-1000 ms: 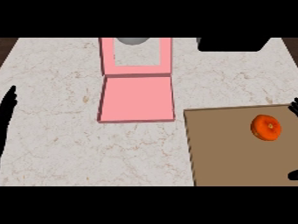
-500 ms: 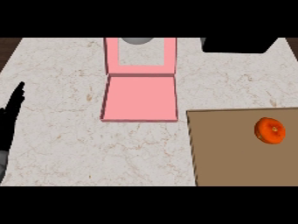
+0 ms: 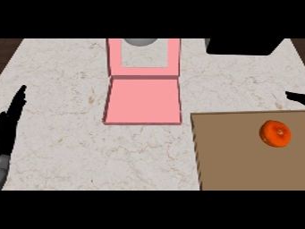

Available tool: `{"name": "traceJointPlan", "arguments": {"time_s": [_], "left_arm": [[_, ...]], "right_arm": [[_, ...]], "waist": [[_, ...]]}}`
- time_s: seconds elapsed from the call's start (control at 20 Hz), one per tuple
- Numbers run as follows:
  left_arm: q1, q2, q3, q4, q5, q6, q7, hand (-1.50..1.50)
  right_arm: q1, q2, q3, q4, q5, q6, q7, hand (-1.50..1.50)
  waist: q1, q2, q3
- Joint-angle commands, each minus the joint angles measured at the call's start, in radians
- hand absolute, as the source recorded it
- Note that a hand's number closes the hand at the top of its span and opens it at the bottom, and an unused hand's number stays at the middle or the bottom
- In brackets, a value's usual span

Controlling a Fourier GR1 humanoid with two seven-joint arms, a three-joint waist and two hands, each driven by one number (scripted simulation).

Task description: Pick the squash from the tray and place it in the cardboard box

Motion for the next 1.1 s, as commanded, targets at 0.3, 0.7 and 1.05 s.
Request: {"name": "traceJointPlan", "arguments": {"time_s": [0.3,0.7,1.05], "left_arm": [[0.051,-0.028,0.058,0.002,-0.024,-0.034,-0.056,0.00],[-0.020,-0.031,0.147,0.131,-0.031,-0.117,-0.101,0.00],[0.049,-0.050,0.144,-0.013,-0.088,-0.089,-0.010,0.00]], "right_arm": [[-0.122,0.112,0.049,0.229,0.216,-0.040,-0.054,-1.50],[-0.089,0.187,0.021,0.124,0.279,-0.018,0.050,-1.50],[-0.130,0.201,-0.023,0.122,0.282,0.080,-0.006,-1.50]], "waist": [[-0.013,-0.002,0.000],[-0.032,-0.006,-0.002],[-0.027,-0.008,-0.001]]}}
